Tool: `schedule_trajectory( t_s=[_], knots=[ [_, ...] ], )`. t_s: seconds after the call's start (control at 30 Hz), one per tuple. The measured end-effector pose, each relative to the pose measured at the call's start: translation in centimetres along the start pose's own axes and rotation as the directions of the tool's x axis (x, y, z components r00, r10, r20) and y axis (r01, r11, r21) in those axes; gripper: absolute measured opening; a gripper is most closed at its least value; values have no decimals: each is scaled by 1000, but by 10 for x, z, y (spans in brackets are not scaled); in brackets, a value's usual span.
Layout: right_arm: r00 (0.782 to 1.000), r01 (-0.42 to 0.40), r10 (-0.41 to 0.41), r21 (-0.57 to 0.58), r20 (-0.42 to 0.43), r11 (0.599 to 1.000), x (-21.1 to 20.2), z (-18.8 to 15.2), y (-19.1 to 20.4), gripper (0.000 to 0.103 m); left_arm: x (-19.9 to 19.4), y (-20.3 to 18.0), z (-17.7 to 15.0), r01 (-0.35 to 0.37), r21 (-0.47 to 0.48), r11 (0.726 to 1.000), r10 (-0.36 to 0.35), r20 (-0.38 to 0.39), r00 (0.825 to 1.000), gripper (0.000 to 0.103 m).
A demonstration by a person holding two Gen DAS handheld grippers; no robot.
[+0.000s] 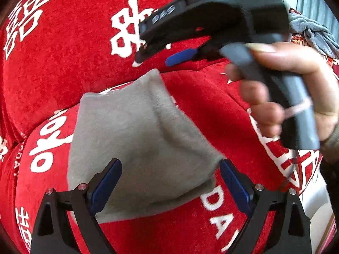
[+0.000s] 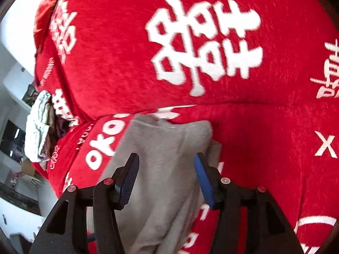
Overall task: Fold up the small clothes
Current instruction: 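Lower the folded sweater onto the bedspread and open both tools, then move both open tools to the folded sweater's side edge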
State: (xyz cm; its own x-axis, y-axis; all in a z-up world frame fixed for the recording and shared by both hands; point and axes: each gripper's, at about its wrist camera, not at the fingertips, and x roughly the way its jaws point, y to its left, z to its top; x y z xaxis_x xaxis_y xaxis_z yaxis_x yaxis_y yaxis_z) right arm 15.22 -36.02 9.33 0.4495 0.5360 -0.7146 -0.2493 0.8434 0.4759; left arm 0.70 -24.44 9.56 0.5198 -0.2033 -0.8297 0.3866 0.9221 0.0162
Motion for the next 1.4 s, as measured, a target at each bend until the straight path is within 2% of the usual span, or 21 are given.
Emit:
schedule_trajectory(
  t_s=[0.23,0.33,0.43,0.57,0.67,0.77,0.83,0.93,1.0,1.03,1.1,1.13,1.27,1.4],
  knots=[
    [995,-73,67,-82,-77,994,14,-28,45,60,-11,33,-14,-38,-43,998,38,-1,999,95],
    [992,-64,54,-82,-112,995,25,-43,45,60,-15,55,-19,-43,-83,996,44,11,999,95],
    [991,-46,41,-35,-130,998,30,-57,31,59,-7,87,-23,-58,-172,983,57,-13,998,95],
    [993,-29,31,22,-117,999,23,-74,9,59,21,124,-34,-90,-270,959,69,-87,994,95],
    [994,-48,54,62,-98,997,16,-87,-1,59,34,136,-44,-54,-299,953,21,-113,993,95],
    [998,-32,36,66,-54,997,1,-96,6,59,25,141,-45,-46,-309,950,17,-97,995,95],
    [998,-66,67,69,1,995,-16,-105,13,59,14,142,-40,-56,-303,951,42,-55,998,95],
    [994,-104,101,48,49,993,-31,-122,25,59,5,148,-34,-40,-307,951,37,-18,999,95],
    [992,-119,118,34,44,992,-30,-131,31,59,10,153,-31,-91,-302,949,82,-43,996,95],
    [994,-103,102,27,23,994,-25,-137,33,59,17,157,-32,-134,-293,947,118,-74,990,95],
    [999,-32,32,30,-12,999,-17,-147,28,59,24,163,-37,-116,-303,946,92,-92,992,96],
    [1000,5,-3,45,-30,999,-12,-151,22,59,25,166,-39,-108,-312,944,82,-94,992,99],
    [1000,-16,15,92,4,996,-25,-152,14,58,15,171,-38,-92,-329,940,71,-73,995,99],
    [998,5,-7,27,57,1000,-39,-132,28,60,13,176,-14,-74,-341,937,62,-45,997,99]
  ],
)
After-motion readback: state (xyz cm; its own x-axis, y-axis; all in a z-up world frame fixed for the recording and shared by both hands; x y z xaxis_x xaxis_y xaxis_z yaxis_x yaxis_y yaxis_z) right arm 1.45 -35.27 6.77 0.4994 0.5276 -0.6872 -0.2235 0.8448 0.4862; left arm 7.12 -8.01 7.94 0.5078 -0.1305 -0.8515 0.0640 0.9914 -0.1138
